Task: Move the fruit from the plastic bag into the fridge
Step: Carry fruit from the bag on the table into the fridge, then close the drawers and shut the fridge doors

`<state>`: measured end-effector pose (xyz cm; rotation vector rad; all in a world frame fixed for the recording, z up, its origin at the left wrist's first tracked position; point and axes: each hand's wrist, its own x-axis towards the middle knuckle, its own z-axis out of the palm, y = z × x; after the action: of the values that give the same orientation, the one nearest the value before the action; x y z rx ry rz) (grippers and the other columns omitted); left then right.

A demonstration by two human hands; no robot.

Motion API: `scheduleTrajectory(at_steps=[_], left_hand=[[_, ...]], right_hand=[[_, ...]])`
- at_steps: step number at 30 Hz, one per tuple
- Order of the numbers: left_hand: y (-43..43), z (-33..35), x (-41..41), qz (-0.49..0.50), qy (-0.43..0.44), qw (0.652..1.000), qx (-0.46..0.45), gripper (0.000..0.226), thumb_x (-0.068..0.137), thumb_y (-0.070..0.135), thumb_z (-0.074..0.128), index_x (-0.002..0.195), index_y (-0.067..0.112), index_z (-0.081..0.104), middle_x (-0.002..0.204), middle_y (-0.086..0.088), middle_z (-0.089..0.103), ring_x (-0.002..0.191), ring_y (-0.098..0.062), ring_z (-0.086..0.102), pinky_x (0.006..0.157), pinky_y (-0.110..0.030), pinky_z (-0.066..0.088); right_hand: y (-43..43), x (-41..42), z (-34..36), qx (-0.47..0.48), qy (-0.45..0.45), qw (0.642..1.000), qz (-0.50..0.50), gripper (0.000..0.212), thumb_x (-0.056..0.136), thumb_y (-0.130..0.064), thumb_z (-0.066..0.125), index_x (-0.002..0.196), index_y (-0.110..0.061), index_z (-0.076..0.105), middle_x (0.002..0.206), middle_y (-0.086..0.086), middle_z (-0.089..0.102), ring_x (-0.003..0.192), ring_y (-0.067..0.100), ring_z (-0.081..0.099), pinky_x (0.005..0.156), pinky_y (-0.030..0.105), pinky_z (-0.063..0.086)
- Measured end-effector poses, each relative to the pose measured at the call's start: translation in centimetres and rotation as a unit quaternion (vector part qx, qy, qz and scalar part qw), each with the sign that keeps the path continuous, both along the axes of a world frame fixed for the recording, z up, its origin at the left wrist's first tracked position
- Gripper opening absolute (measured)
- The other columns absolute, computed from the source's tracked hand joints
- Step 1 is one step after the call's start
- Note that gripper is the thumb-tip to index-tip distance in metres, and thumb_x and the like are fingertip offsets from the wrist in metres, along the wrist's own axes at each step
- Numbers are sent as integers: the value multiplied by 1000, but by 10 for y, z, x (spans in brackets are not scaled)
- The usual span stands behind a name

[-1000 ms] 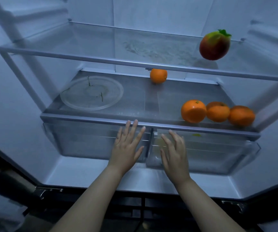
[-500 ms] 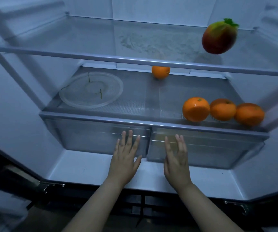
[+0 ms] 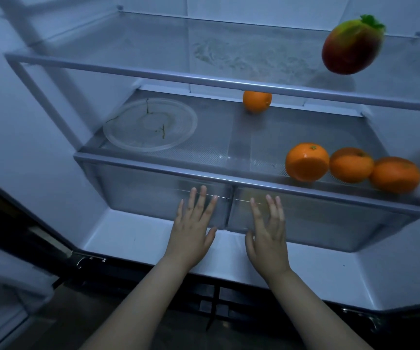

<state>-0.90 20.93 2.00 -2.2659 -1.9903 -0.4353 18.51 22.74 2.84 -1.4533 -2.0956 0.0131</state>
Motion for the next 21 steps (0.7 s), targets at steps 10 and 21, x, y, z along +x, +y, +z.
scheduleTrajectory(at_steps=[10,21], left_hand=[[-46,19,-6,97,-48,994,7,65,92,46,34,150,23,15,158,-3,7,145,-20,3,116,-40,9],[-175,25,-77,244,-29,969,-15,65,93,50,27,150,24,11,159,0,4,145,-18,-2,115,-39,7]], right_hand=[[-13,-36,1,-38,80,986,138,56,90,-25,49,142,-12,35,149,8,30,140,24,23,115,32,19],[-86,-104,6,-54,48,965,254,52,91,-31,46,139,-10,39,143,7,37,135,23,31,112,32,24]])
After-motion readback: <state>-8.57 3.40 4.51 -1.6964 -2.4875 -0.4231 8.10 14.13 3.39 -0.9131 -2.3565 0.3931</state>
